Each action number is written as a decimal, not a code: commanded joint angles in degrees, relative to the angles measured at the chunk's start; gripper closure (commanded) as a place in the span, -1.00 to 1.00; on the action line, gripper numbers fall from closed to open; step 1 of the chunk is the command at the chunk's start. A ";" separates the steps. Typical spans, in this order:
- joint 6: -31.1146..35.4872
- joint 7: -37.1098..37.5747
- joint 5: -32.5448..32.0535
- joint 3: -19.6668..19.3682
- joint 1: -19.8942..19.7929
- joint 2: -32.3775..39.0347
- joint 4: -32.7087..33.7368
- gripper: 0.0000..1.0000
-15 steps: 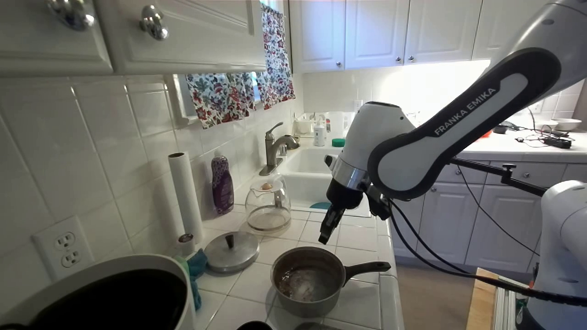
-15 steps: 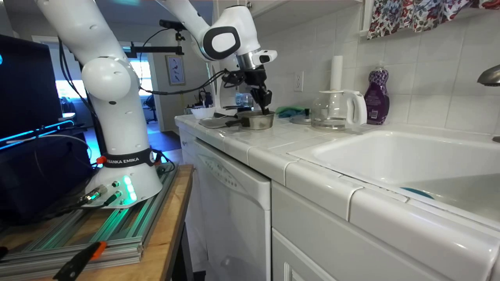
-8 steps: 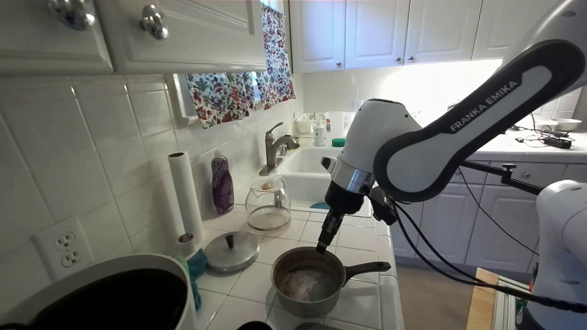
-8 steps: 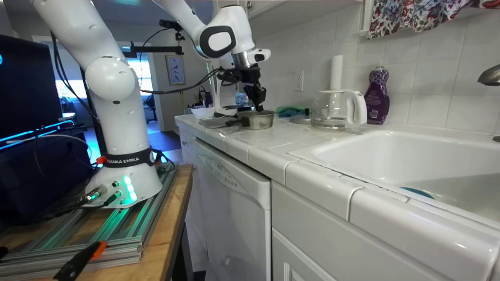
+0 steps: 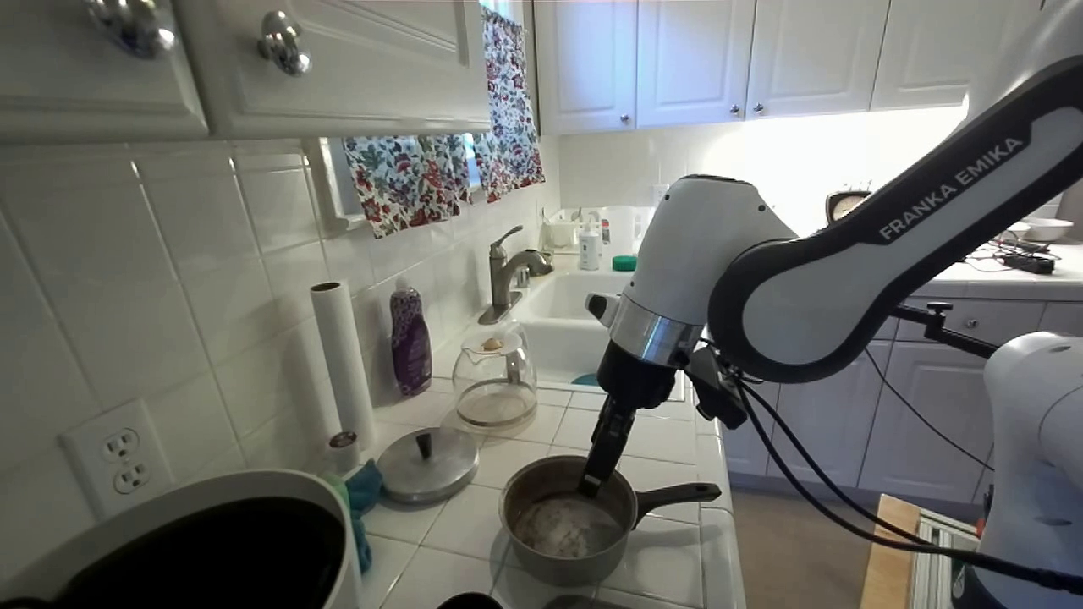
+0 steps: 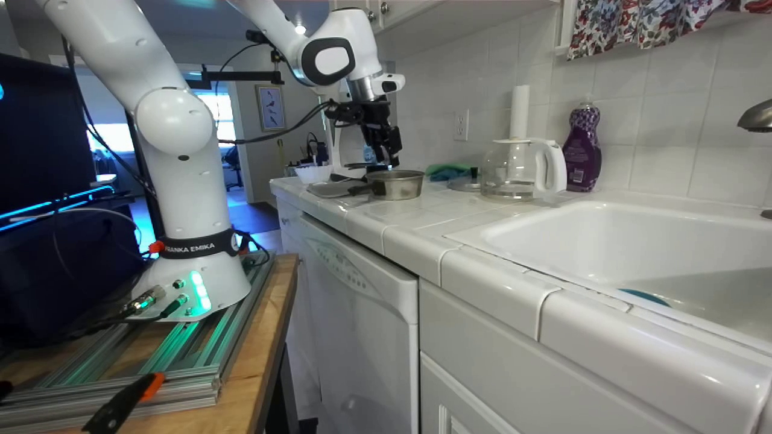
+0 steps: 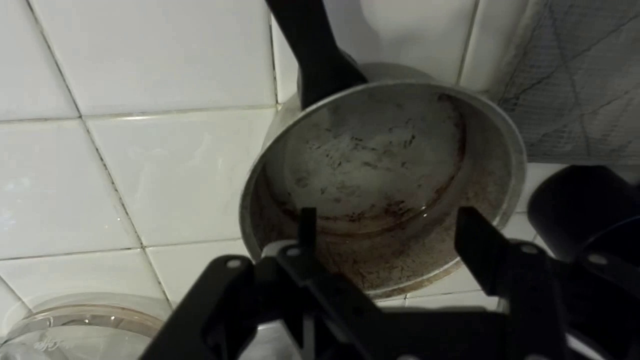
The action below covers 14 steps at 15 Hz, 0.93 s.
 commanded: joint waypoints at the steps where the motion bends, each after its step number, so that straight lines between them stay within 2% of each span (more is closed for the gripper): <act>1: -2.86 0.81 0.78 -0.21 -1.02 -2.08 0.08 -0.78; 6: -8.76 0.25 3.84 -2.16 -0.12 -2.80 0.10 -0.90; 10: -16.07 2.54 5.49 -0.85 -0.59 -3.95 0.15 -0.98; 14: -17.78 5.11 5.89 -0.21 -2.20 -5.14 0.02 -1.00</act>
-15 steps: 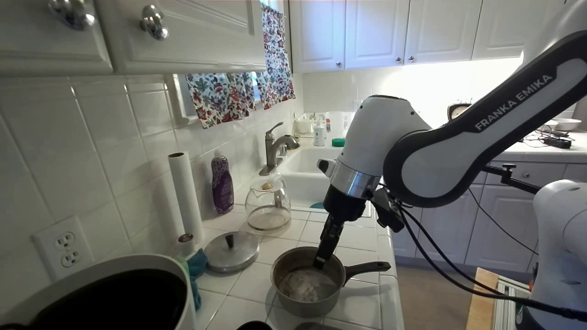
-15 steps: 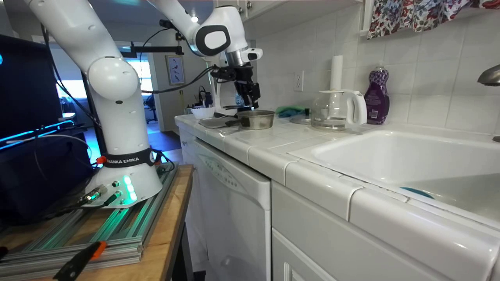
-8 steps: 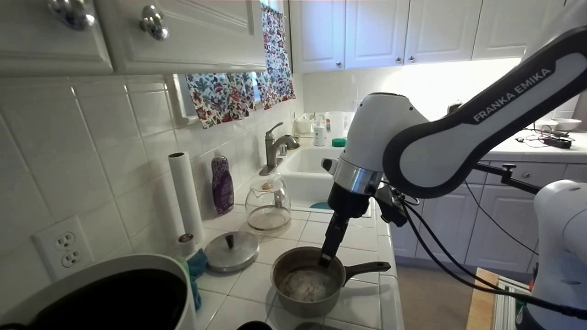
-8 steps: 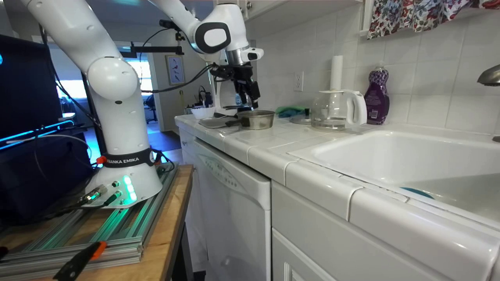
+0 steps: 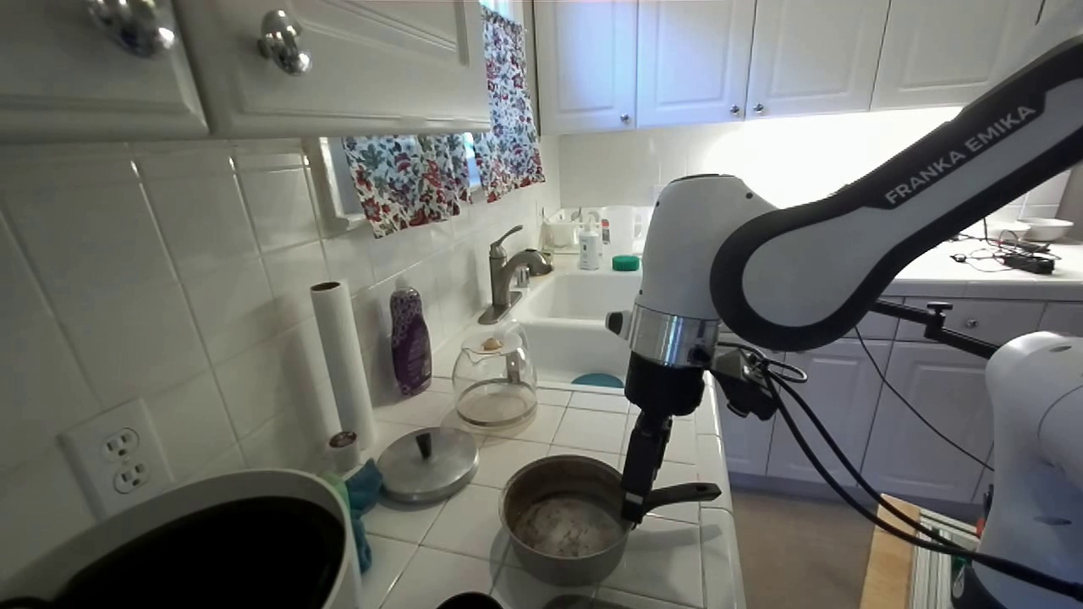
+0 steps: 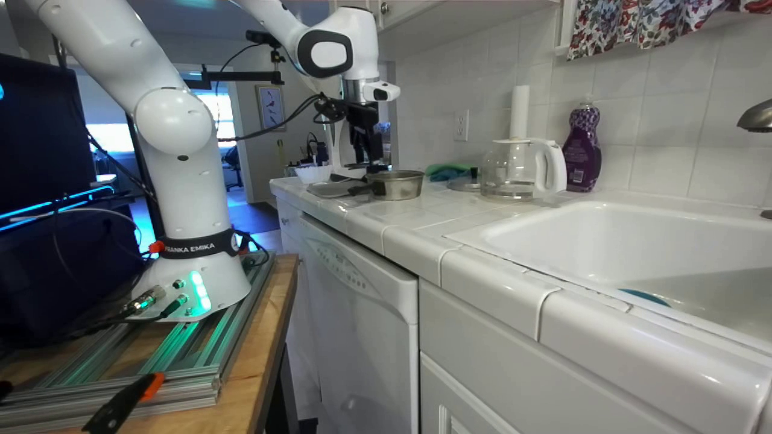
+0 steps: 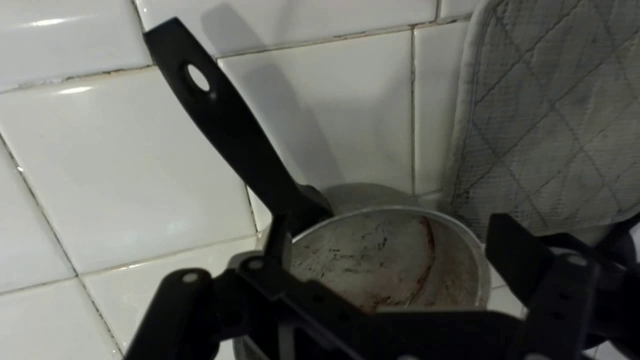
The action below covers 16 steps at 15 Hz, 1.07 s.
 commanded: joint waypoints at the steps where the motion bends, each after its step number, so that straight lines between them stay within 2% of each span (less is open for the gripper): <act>1: -1.47 1.68 1.42 0.79 -2.02 -2.55 0.01 -1.00; 7: -0.63 0.44 0.63 0.98 -2.42 -1.67 0.14 -1.00; 14: -13.54 0.68 -3.84 1.58 -5.95 -2.39 0.39 -1.00; 16: -14.50 0.69 -5.99 2.01 -7.24 -3.04 0.24 -1.00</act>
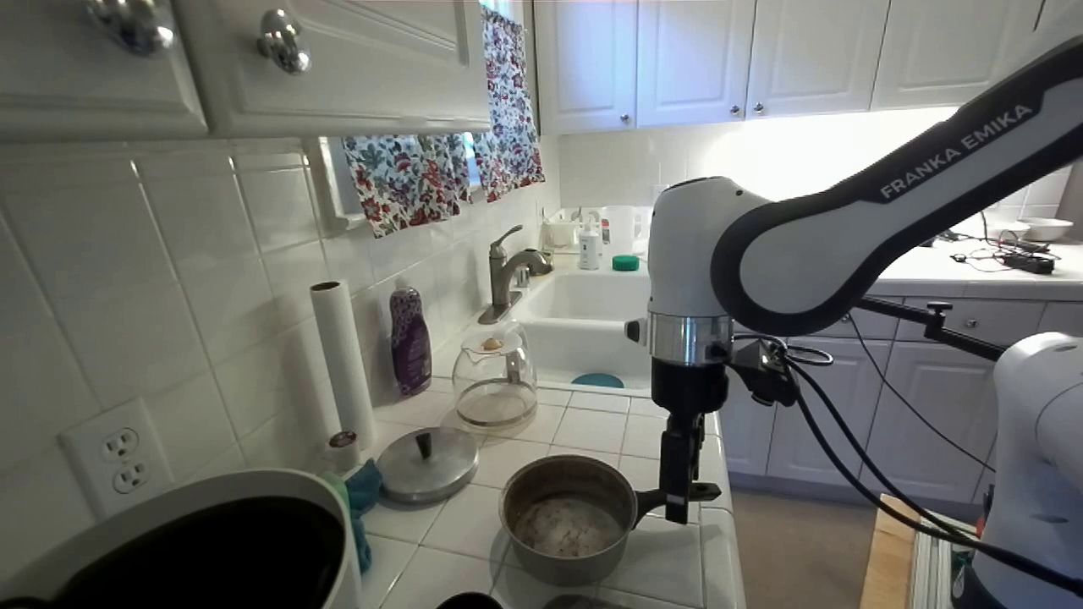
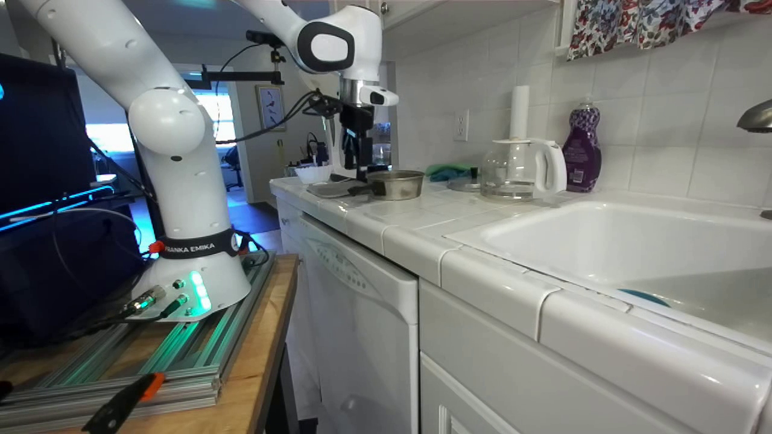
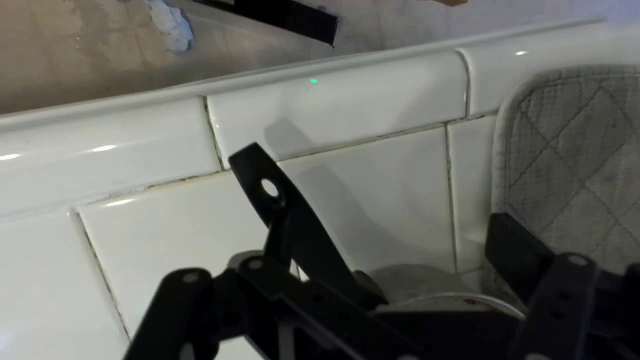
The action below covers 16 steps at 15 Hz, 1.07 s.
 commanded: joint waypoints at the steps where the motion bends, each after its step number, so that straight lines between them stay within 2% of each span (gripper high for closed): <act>1: -3.14 -0.29 -4.04 1.16 -2.82 -1.29 0.46 -1.00; 7: -2.36 -5.11 -9.88 0.30 -4.71 1.91 2.76 -1.00; 16: -2.72 -20.22 -10.57 -2.22 -3.92 7.52 5.51 -1.00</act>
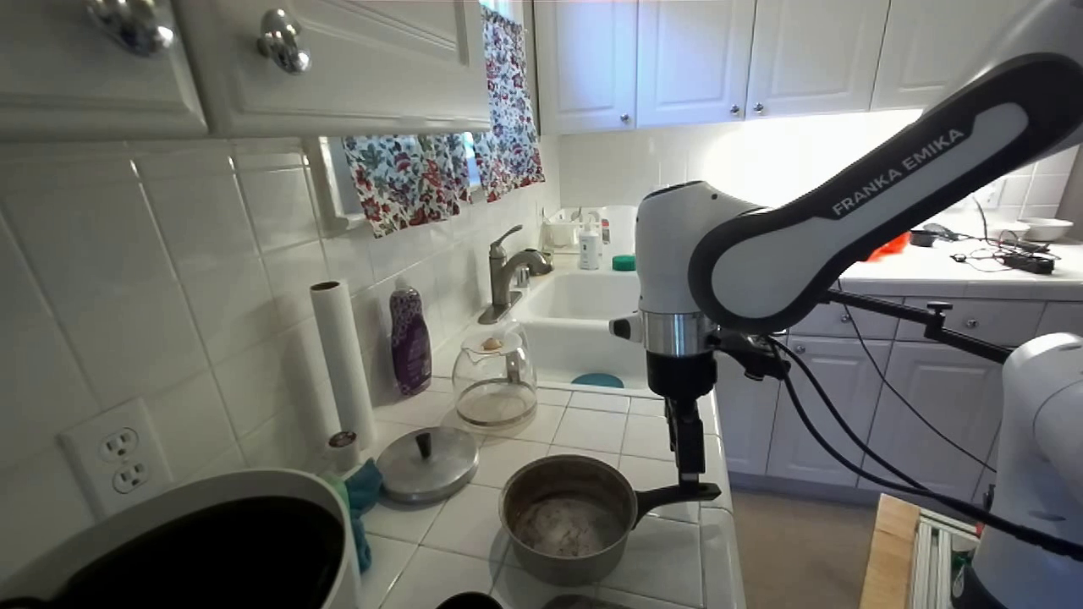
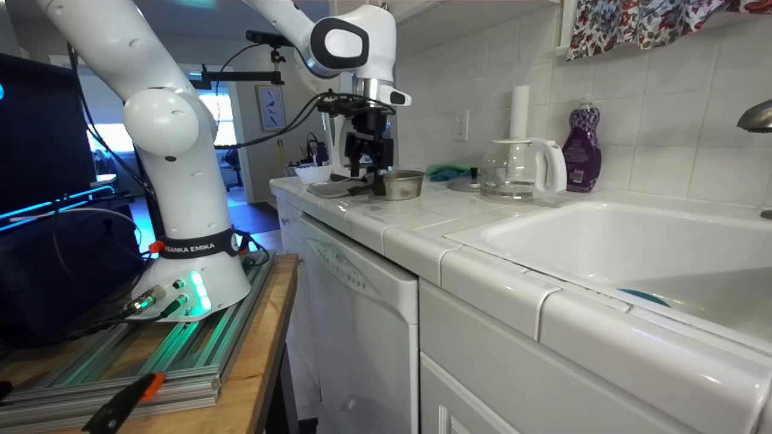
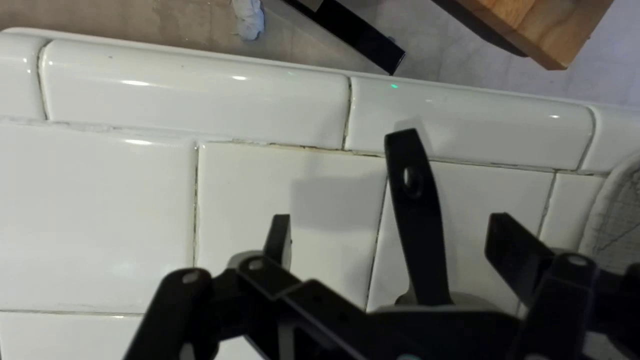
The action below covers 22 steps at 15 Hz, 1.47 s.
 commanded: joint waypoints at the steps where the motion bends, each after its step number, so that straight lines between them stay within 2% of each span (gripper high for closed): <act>1: -1.69 -4.19 -1.92 -0.29 0.21 3.95 3.31 -1.00; 6: -0.12 -6.16 1.07 0.87 2.03 7.31 4.91 -1.00; 7: -0.14 -4.80 0.00 0.87 1.09 5.30 3.27 -1.00; 22: -0.98 -5.01 -1.29 3.13 1.81 10.24 6.43 -1.00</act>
